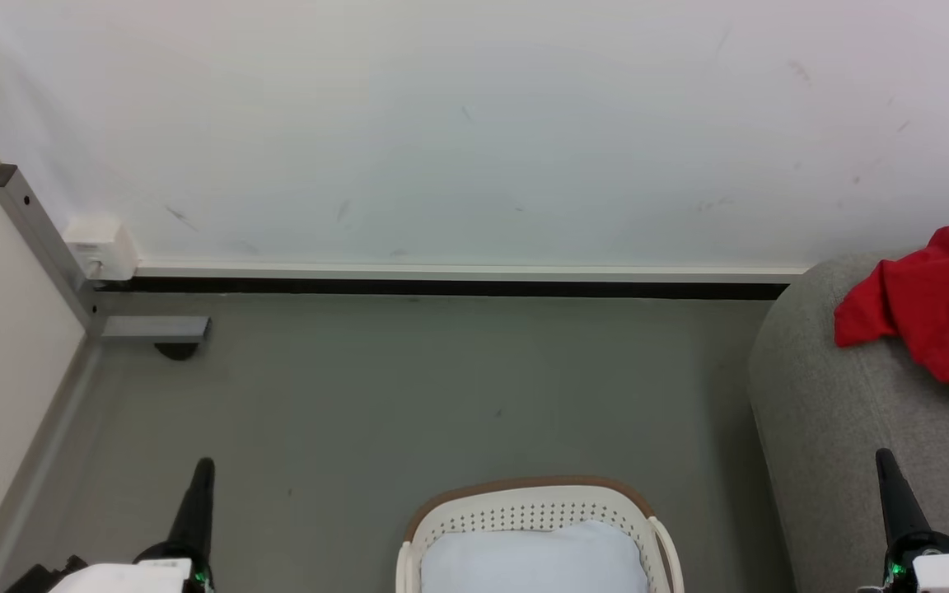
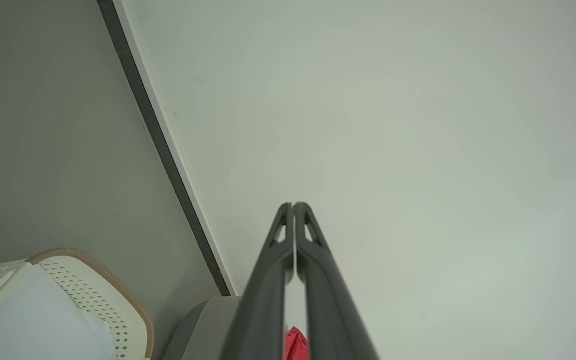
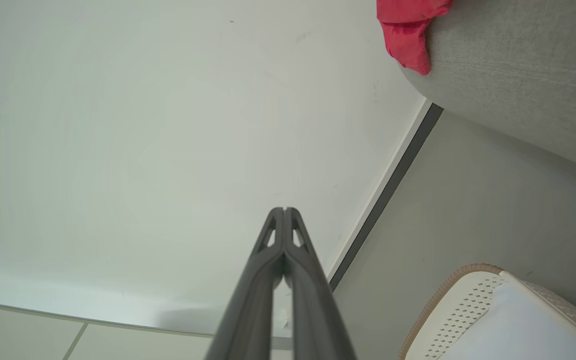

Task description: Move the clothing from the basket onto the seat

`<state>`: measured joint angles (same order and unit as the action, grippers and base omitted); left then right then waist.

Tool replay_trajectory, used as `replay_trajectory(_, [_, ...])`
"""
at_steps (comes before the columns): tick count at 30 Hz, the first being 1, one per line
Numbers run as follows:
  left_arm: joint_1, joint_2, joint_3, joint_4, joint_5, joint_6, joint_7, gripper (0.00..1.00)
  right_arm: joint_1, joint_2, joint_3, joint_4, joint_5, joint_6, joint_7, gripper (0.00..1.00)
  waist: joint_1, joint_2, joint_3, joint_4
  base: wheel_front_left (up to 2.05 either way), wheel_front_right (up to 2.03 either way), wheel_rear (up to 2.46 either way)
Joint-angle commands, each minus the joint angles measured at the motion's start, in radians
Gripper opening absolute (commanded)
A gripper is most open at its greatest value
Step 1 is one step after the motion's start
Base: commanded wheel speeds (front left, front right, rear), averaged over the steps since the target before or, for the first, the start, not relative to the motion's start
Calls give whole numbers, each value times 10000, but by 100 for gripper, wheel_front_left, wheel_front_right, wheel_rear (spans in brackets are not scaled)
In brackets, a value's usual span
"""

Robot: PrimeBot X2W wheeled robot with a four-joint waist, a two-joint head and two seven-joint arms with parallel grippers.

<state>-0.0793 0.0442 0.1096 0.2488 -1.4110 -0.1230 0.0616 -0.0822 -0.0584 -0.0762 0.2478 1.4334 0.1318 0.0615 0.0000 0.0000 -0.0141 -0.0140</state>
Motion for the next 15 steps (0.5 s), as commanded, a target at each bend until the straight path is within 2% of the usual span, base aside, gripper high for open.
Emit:
replay_trajectory(1, [-172, 90, 31, -66, -288, -59, 92, 0, -216, 5, -85, -77, 174, -16, 58, 0, 0, 0, 8, 7, 0, 0, 0])
replay_trajectory(15, [-265, 94, 49, -55, -1261, -94, 347, 0, -244, 46, -253, -65, 1135, -18, 337, 0, 0, 0, 95, 77, 0, 0, 0])
